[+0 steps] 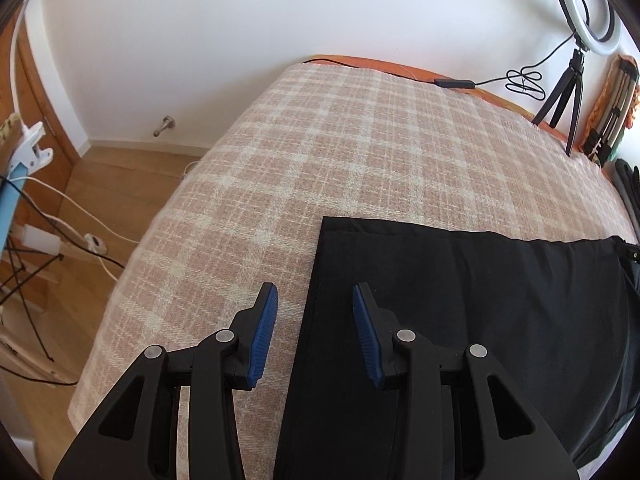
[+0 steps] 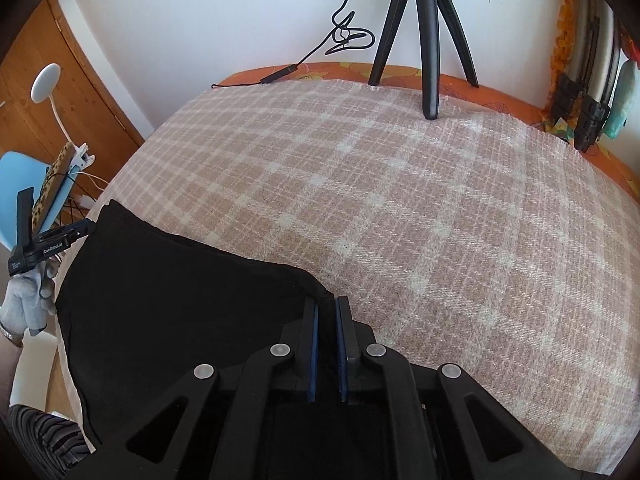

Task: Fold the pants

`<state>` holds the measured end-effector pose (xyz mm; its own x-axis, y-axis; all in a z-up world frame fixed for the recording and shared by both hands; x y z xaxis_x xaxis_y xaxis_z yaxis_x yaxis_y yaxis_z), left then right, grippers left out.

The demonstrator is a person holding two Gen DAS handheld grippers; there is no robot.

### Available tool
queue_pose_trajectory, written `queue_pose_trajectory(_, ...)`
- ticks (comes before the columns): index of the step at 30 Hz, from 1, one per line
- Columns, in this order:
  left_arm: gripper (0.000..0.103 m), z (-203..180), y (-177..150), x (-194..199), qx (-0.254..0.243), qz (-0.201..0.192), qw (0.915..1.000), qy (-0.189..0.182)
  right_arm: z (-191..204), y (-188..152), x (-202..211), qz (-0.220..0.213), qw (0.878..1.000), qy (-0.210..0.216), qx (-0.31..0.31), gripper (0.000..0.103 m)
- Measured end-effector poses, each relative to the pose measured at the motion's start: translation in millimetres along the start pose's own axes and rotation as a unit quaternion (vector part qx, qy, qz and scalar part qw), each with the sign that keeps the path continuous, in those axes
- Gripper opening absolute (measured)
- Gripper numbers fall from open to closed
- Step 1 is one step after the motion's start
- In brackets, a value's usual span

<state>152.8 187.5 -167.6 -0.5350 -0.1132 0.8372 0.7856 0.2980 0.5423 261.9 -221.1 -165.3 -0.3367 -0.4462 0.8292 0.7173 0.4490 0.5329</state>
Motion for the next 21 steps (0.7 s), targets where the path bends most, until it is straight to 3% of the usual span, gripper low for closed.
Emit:
queue_pose_trajectory(3,0.04,-5.1,3.9,-5.5,-0.029,-0.013,0.9991,0.027,-0.5,1.0,-1.3,0.003,1.0,0.0,0.0,0.007)
queue_pose_trajectory(8,0.04,-11.1,16.2,-13.6,-0.038,-0.02,0.9986,0.031,-1.3,0.0,6.5,0.012,1.0,0.003,0.016,0.011)
queue_pose_trajectory(10,0.04,-13.9,21.1,-15.4,-0.044,-0.013,0.9987,0.024,-3.4,-2.2,14.3,0.012,1.0,-0.001,0.012,0.017)
queue_pose_trajectory(12,0.04,-16.3,22.6,-15.3,-0.043,-0.004,0.9991,0.0,-3.4,-5.6,19.9,0.014,1.0,0.002,0.016,0.031)
queue_pose_trajectory(21,0.009,-21.1,18.5,-13.6,-0.049,-0.019,0.9986,-0.005,-4.4,-18.1,27.2,0.022,0.999,-0.022,0.032,0.034)
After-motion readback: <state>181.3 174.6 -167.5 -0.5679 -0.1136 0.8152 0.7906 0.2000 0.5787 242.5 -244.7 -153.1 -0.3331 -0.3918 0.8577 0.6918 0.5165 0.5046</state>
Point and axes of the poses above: each gripper's, at about its wrist camera, not at the fingertips, and x roughly against the way its jaws point, z to its left, y to its top, the point moved 7 cm from there along -x, roughly the way its jaws point, and after that the axes turned 7 degrees about x, right-handed, at the moved point
